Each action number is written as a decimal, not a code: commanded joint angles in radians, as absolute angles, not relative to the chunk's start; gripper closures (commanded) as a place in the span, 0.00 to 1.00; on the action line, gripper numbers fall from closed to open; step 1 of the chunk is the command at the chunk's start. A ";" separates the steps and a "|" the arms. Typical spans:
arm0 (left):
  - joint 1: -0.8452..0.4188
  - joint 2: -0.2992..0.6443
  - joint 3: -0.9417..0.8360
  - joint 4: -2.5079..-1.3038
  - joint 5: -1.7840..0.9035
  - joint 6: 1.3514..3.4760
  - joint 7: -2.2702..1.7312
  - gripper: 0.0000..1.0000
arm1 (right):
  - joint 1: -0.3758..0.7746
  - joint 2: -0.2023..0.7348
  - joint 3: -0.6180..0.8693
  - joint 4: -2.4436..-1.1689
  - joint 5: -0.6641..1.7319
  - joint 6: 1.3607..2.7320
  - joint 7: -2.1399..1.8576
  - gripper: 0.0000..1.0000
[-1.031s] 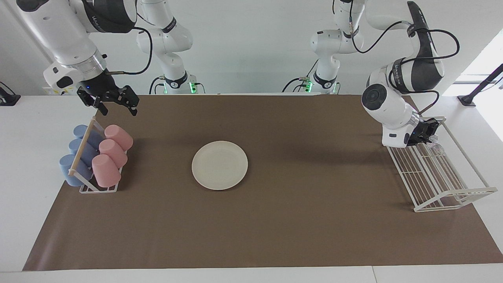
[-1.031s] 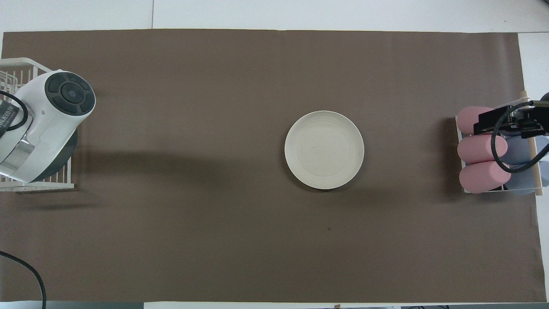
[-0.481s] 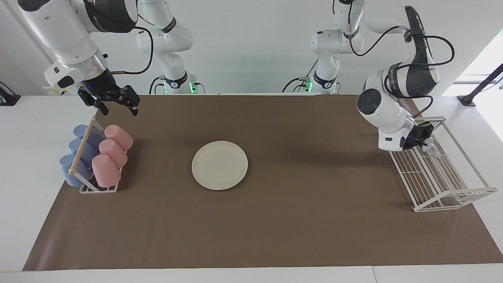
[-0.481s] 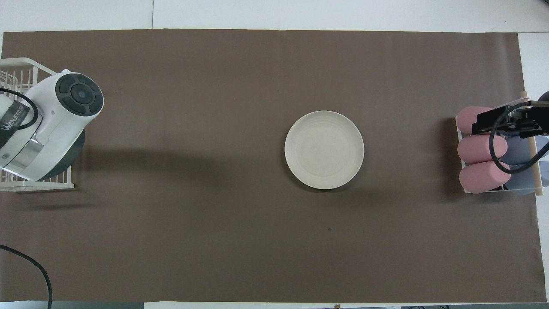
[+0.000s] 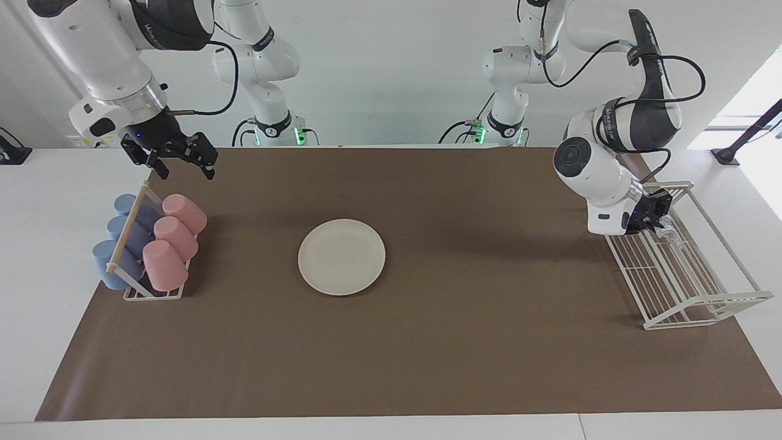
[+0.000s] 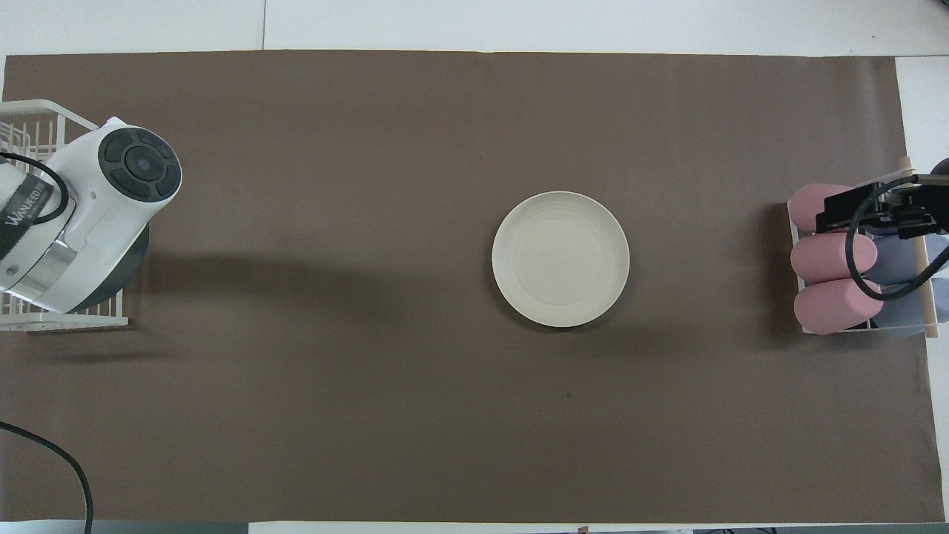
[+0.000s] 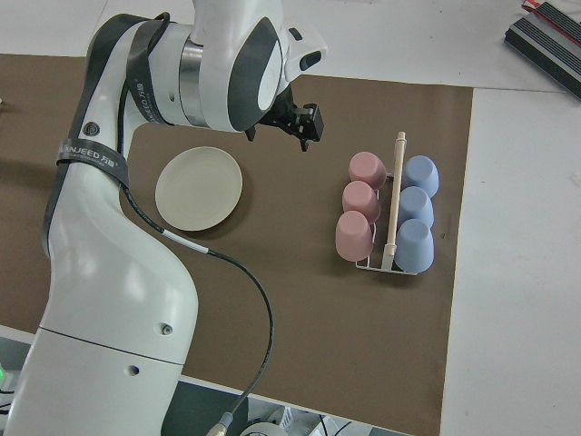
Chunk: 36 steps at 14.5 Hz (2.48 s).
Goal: Wipe plate with sponge
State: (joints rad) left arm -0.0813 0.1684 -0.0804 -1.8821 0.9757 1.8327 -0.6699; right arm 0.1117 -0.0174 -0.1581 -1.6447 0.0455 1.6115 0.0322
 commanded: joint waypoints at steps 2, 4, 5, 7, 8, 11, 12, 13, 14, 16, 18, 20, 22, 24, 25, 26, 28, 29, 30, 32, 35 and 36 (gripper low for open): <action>-0.086 0.163 -0.075 -1.894 0.979 1.853 -0.692 0.00 | 0.104 -0.023 -0.150 -1.637 0.031 1.594 0.020 0.00; -0.087 0.163 -0.075 -1.894 0.974 1.853 -0.692 0.00 | 0.106 -0.023 -0.150 -1.637 0.029 1.594 0.017 0.00; -0.087 0.163 -0.075 -1.894 0.966 1.855 -0.693 0.00 | 0.106 -0.023 -0.149 -1.637 0.028 1.592 0.017 0.00; -0.086 0.166 -0.075 -1.891 0.951 1.864 -0.715 0.00 | 0.106 -0.023 -0.147 -1.637 0.026 1.583 0.017 0.00; -0.086 0.166 -0.075 -1.890 0.937 1.873 -0.730 0.00 | 0.106 -0.023 -0.147 -1.637 0.022 1.583 0.015 0.00; -0.086 0.166 -0.075 -1.856 0.840 1.871 -0.739 0.00 | 0.107 -0.023 -0.144 -1.637 0.021 1.582 0.015 0.00; -0.086 0.167 -0.075 -1.830 0.784 1.865 -0.738 0.00 | 0.106 -0.023 -0.144 -1.637 0.021 1.580 0.014 0.00; -0.086 0.166 -0.074 -1.809 0.732 1.861 -0.736 0.00 | 0.107 -0.025 -0.144 -1.637 0.021 1.582 0.014 0.00; -0.086 0.161 -0.074 -1.796 0.689 1.850 -0.733 0.00 | 0.107 -0.025 -0.144 -1.637 0.023 1.580 0.015 0.00; -0.086 0.152 -0.075 -1.761 0.594 1.826 -0.729 0.00 | 0.116 -0.025 -0.144 -1.637 0.021 1.582 0.018 0.00; -0.078 0.143 -0.074 -1.700 0.455 1.777 -0.715 0.00 | 0.123 -0.025 -0.144 -1.637 0.023 1.580 0.020 0.00; -0.074 0.108 -0.072 -1.677 0.355 1.738 -0.697 0.00 | 0.121 -0.023 -0.144 -1.637 0.023 1.578 0.020 0.00; -0.074 0.060 -0.072 -1.681 0.286 1.685 -0.645 0.00 | 0.121 -0.021 -0.144 -1.626 0.023 1.563 0.020 0.00; -0.074 0.028 -0.074 -1.678 0.230 1.606 -0.583 0.00 | 0.123 -0.020 -0.144 -1.623 0.023 1.563 0.014 0.00; -0.075 0.011 -0.074 -1.678 0.194 1.579 -0.534 0.00 | 0.123 -0.020 -0.144 -1.623 0.023 1.563 0.014 0.00; -0.074 -0.003 -0.074 -1.677 0.160 1.550 -0.490 0.00 | 0.121 -0.020 -0.146 -1.623 0.023 1.562 0.014 0.00; -0.075 -0.041 -0.065 -1.675 0.069 1.490 -0.422 0.00 | 0.121 -0.020 -0.146 -1.623 0.023 1.560 0.014 0.00; -0.075 -0.060 -0.063 -1.675 0.040 1.468 -0.390 0.00 | 0.121 -0.020 -0.146 -1.623 0.023 1.562 0.014 0.00; -0.074 -0.064 -0.058 -1.675 0.011 1.441 -0.353 0.00 | 0.123 -0.020 -0.146 -1.623 0.023 1.562 0.014 0.00; -0.075 -0.074 -0.058 -1.660 -0.024 1.390 -0.283 0.00 | 0.123 -0.020 -0.146 -1.623 0.023 1.562 0.014 0.00; -0.078 -0.081 -0.057 -1.634 -0.055 1.341 -0.192 0.00 | 0.123 -0.020 -0.146 -1.623 0.023 1.562 0.014 0.00; -0.074 -0.075 -0.057 -1.608 -0.070 1.332 -0.193 0.00 | 0.123 -0.020 -0.146 -1.623 0.023 1.560 0.014 0.00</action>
State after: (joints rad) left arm -0.0811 -0.0771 -0.0607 -1.6583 -0.0342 1.3793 -0.2319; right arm 0.1254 -0.0174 -0.1507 -1.6344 0.0455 1.5853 0.0322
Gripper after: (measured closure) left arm 0.000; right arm 0.000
